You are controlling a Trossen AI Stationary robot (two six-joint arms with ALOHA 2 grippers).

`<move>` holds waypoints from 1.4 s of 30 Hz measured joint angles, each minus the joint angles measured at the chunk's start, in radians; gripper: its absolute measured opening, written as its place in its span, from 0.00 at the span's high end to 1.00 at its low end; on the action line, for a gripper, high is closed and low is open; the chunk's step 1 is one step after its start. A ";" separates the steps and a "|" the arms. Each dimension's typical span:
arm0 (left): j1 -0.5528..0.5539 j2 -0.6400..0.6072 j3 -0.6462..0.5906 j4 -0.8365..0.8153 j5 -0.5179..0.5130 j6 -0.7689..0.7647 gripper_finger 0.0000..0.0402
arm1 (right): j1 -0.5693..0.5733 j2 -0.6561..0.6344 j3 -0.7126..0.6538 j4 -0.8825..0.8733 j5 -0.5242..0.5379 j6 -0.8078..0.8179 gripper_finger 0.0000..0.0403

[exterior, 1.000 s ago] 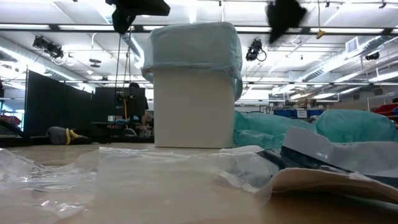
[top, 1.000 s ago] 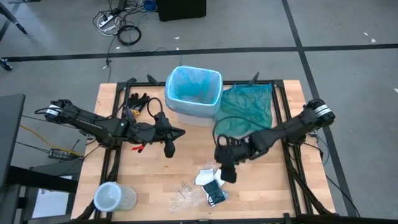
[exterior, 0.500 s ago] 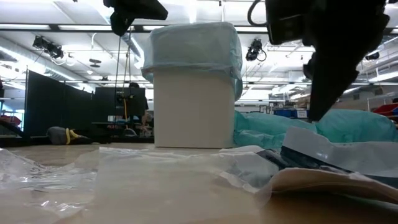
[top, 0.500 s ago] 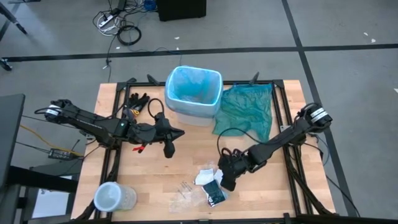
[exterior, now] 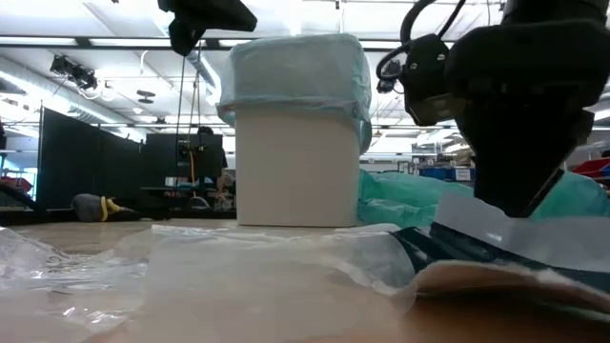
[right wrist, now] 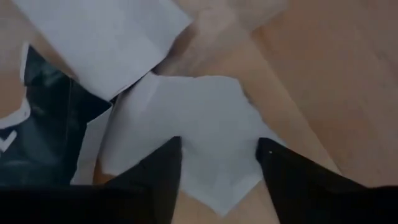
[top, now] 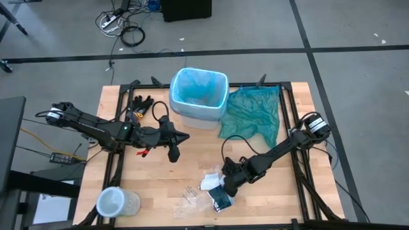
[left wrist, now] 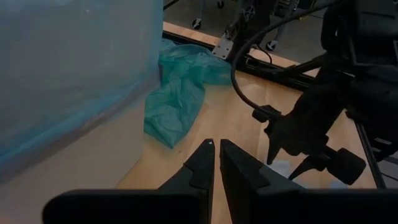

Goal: Place trash/remove bag and relplace
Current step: Put the white magazine paper into the trash bin

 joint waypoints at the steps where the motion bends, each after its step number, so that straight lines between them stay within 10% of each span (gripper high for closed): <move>1: 0.000 0.000 0.000 -0.001 0.000 0.000 0.91 | -0.001 0.001 -0.001 -0.021 -0.001 0.014 0.55; 7: 0.001 0.000 0.000 -0.001 0.000 0.010 0.91 | -0.006 -0.013 -0.004 -0.096 0.003 0.039 0.96; 19: 0.001 0.000 0.000 -0.001 0.000 0.001 0.91 | -0.051 -0.154 -0.008 -0.124 0.008 -0.007 0.99; 42: 0.001 0.000 0.000 0.004 0.111 -0.037 0.91 | 0.037 -0.170 -0.118 -0.019 -0.019 0.411 0.31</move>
